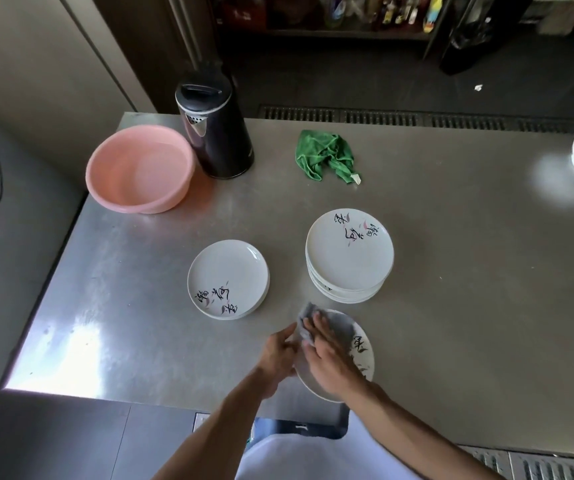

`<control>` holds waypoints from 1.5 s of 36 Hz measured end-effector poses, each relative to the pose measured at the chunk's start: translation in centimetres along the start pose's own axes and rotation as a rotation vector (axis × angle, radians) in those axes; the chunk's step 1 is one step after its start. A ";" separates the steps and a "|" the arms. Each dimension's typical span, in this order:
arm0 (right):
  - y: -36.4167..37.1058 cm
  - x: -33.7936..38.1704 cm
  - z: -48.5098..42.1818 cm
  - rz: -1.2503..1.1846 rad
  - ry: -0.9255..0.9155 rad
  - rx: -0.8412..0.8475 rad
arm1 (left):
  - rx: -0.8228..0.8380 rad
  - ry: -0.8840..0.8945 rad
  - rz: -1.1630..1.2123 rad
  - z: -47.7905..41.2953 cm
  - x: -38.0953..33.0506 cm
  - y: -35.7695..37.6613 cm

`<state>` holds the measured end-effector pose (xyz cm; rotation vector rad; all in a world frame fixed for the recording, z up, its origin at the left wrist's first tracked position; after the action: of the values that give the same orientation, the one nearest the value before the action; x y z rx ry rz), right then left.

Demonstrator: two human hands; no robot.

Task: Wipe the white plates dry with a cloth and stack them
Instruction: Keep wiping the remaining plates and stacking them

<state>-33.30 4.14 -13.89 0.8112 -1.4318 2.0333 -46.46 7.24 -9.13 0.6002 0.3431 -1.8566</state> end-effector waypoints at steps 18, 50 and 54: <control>0.8 -1.7 0.6 0.315 0.205 0.087 | -0.215 -0.066 0.232 0.6 1.6 -1.4; 1.3 -0.2 0.1 0.225 0.179 0.118 | -0.101 -0.193 0.363 1.2 3.2 -2.2; 1.5 1.7 0.7 -0.153 -0.010 0.125 | -0.109 -0.160 0.255 1.3 3.4 -2.0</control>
<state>-35.39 3.16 -13.48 0.9542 -1.2175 2.0187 -49.58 4.64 -10.06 0.3976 0.2477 -1.6169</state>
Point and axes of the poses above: each hand's wrist, its own z-axis away from the middle knuckle, its own y-axis out of the palm, x = y × z, the point moved 1 cm from there along -z, towards the middle knuckle, and after that the axes turned 7 degrees about -y, right-handed, at the moved point
